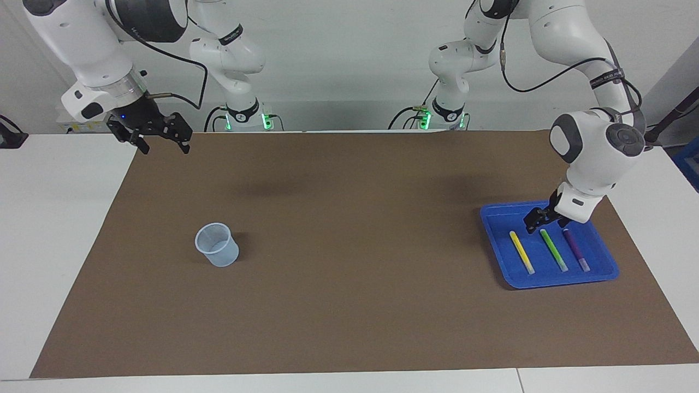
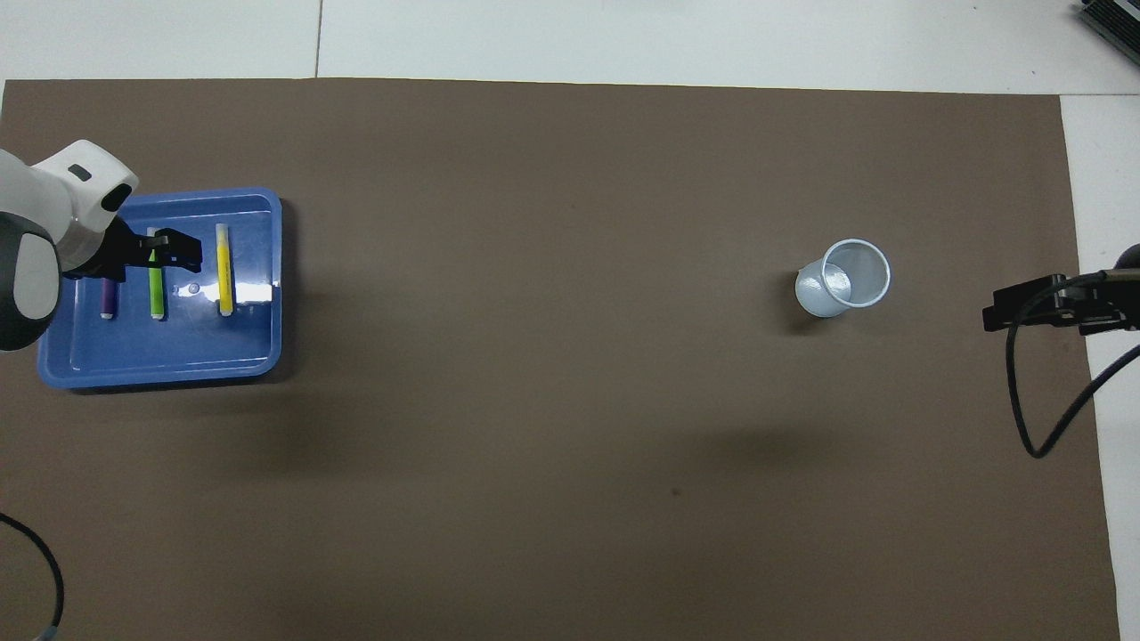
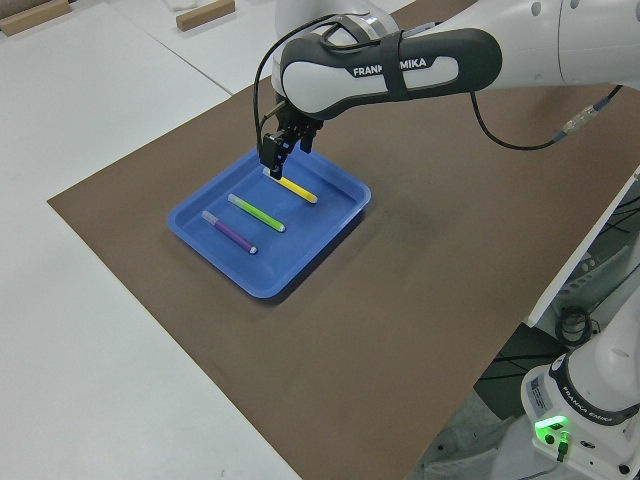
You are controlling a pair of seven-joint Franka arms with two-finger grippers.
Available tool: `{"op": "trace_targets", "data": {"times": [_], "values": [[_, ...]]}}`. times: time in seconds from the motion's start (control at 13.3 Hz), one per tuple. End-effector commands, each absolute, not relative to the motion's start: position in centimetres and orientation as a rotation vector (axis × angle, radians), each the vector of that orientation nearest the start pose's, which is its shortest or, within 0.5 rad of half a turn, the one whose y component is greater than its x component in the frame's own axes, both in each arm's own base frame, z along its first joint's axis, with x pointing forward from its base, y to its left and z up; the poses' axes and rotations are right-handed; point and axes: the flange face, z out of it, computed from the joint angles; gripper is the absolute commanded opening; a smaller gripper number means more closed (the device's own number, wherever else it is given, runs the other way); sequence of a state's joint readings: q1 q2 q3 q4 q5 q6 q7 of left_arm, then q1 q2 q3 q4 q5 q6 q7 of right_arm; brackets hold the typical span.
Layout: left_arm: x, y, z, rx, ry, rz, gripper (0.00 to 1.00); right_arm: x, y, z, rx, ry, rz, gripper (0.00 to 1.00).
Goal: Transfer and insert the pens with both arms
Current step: 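Close the left gripper on the yellow pen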
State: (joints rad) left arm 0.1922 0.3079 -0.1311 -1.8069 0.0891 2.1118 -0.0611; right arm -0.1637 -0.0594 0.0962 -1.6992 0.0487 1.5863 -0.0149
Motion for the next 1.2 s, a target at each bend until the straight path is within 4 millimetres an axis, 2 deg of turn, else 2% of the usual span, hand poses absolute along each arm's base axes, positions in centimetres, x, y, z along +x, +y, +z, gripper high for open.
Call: {"op": "trace_targets", "data": {"times": [0.0, 0.15, 0.22, 0.37, 0.52, 0.67, 0.82, 1.12], "values": [[62.5, 4.5, 34.0, -3.091, -0.135, -0.028, 1.0, 52.8, -3.0, 60.0, -3.117, 0.058, 0.075, 1.0], [61.6, 4.0, 31.4, -3.099, -0.123, -0.064, 1.0, 52.8, -3.1, 60.0, -3.117, 0.058, 0.075, 1.0], [61.3, 4.0, 30.9, -3.1, -0.123, -0.06, 1.0, 52.8, -3.0, 60.0, -3.117, 0.055, 0.073, 1.0], [61.2, 3.4, 30.7, -3.101, -0.107, -0.048, 0.93, 52.8, -3.0, 59.9, -3.117, 0.058, 0.075, 1.0], [61.2, 3.4, 30.8, -3.1, -0.109, -0.046, 0.73, 52.8, -3.1, 60.0, -3.117, 0.06, 0.073, 1.0], [61.1, 3.3, 30.6, -3.101, -0.106, -0.041, 0.61, 52.8, -3.0, 60.0, -3.117, 0.058, 0.073, 1.0], [60.9, 3.2, 30.4, -3.101, -0.105, -0.041, 0.56, 52.8, -3.0, 60.0, -3.117, 0.055, 0.073, 1.0], [60.8, 2.9, 30.2, -3.102, -0.102, -0.039, 0.26, 52.7, -2.5, 59.7, -3.116, 0.053, 0.083, 1.0]]}}
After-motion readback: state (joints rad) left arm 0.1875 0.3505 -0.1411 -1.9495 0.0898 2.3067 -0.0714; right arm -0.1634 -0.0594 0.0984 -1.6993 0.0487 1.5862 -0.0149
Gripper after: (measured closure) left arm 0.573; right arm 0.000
